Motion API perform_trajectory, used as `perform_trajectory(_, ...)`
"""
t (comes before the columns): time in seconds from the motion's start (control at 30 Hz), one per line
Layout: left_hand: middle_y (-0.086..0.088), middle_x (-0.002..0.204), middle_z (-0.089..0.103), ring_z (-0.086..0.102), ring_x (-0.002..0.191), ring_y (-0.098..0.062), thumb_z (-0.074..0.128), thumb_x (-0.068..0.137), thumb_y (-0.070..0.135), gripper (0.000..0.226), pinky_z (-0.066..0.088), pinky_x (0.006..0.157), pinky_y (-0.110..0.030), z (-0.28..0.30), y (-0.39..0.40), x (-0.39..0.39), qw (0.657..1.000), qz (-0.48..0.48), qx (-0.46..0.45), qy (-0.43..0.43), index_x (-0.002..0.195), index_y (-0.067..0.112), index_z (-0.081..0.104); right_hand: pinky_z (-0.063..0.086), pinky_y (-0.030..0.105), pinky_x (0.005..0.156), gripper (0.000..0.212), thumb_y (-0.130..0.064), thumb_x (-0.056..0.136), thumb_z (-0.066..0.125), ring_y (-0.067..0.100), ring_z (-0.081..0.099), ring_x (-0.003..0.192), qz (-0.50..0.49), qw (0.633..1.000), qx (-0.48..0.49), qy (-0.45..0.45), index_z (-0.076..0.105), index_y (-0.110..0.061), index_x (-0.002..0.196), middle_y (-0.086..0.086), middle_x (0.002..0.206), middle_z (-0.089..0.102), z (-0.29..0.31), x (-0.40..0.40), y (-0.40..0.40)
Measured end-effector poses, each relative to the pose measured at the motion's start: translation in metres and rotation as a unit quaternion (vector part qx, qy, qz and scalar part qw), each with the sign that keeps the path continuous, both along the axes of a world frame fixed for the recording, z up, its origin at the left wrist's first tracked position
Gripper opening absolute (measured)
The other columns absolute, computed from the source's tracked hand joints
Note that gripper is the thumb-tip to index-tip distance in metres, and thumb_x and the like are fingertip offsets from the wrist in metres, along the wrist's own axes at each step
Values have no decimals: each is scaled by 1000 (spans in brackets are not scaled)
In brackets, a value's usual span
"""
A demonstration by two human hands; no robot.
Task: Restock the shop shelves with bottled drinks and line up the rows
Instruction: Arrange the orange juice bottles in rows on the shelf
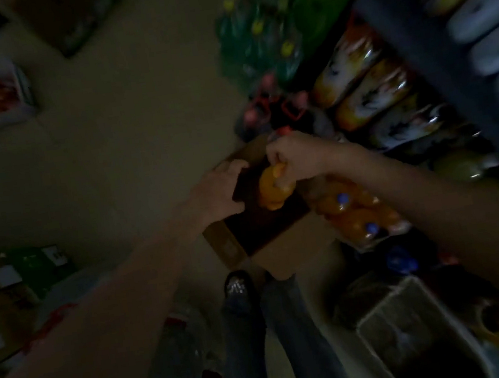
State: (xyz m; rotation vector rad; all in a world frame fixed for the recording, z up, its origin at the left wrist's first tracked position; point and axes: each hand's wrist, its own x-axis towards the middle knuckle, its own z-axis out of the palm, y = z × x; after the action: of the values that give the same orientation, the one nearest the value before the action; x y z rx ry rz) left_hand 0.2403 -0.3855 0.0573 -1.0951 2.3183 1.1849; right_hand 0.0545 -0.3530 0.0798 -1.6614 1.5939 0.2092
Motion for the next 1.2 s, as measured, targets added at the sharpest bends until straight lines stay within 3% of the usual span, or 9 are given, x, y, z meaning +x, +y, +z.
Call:
perform_trajectory(0.13,-3,136,39,39,125,-17,82,65,24,96,32,97,-22,150,-10,-54,990,1,7,144,142,9,26,34,28,53,24,-22,72,72,11,42,59,-29,992,-120,23,54,-11,84,-4,66,46,205,-30,-4)
perform_trajectory(0.23,-9,129,50,47,120,-26,83,58,32,92,38,95,-31,249,-3,-91,960,45,-83,263,135,12,36,33,25,54,25,-25,74,74,10,42,58,-119,967,-224,-1,53,-13,82,-5,65,46,333,-54,27)
perform_trajectory(0.43,-5,123,52,51,109,-20,81,67,31,83,46,88,-38,422,18,-165,900,52,-146,408,135,22,34,50,23,62,18,-26,76,72,11,60,67,-342,800,-471,-145,62,-17,88,3,81,64,483,-91,100)
perform_trajectory(0.53,-6,119,57,55,108,-24,82,66,26,76,48,87,-42,481,36,-205,882,26,-126,454,129,20,39,51,26,77,28,-18,76,73,15,63,85,-383,780,-485,-100,61,-11,101,3,95,66,506,-123,141)
perform_trajectory(0.67,-4,122,56,53,112,-20,83,64,31,79,45,90,-33,532,80,-265,868,-26,-111,483,130,19,41,48,40,95,79,-48,56,81,18,58,109,-437,795,-419,-53,50,-16,121,1,118,60,505,-162,188)
perform_trajectory(0.77,-3,124,53,52,114,-19,82,67,30,77,44,87,-29,554,124,-311,863,-92,-75,491,131,19,40,50,36,88,62,-23,71,79,18,58,103,-490,739,-459,-48,48,-16,124,-2,113,59,502,-188,217)
perform_trajectory(0.93,-3,129,50,49,118,-22,82,66,29,81,44,96,-37,570,173,-387,876,-161,-50,452,133,20,38,47,27,71,48,-19,77,75,18,59,92,-555,652,-516,15,49,-10,116,4,103,62,499,-244,261)
perform_trajectory(1.07,-6,128,51,48,119,-24,82,66,28,81,43,98,-39,563,189,-436,884,-146,-71,439,132,17,38,50,38,82,47,-13,74,76,25,60,98,-573,650,-496,52,51,-6,114,8,104,63,490,-296,276)
perform_trajectory(1.2,-6,127,53,49,119,-24,80,69,27,76,41,101,-38,554,191,-471,893,-115,-58,432,132,17,38,49,32,83,44,-14,75,75,21,60,97,-566,640,-517,51,54,-8,114,3,104,63,478,-324,277)
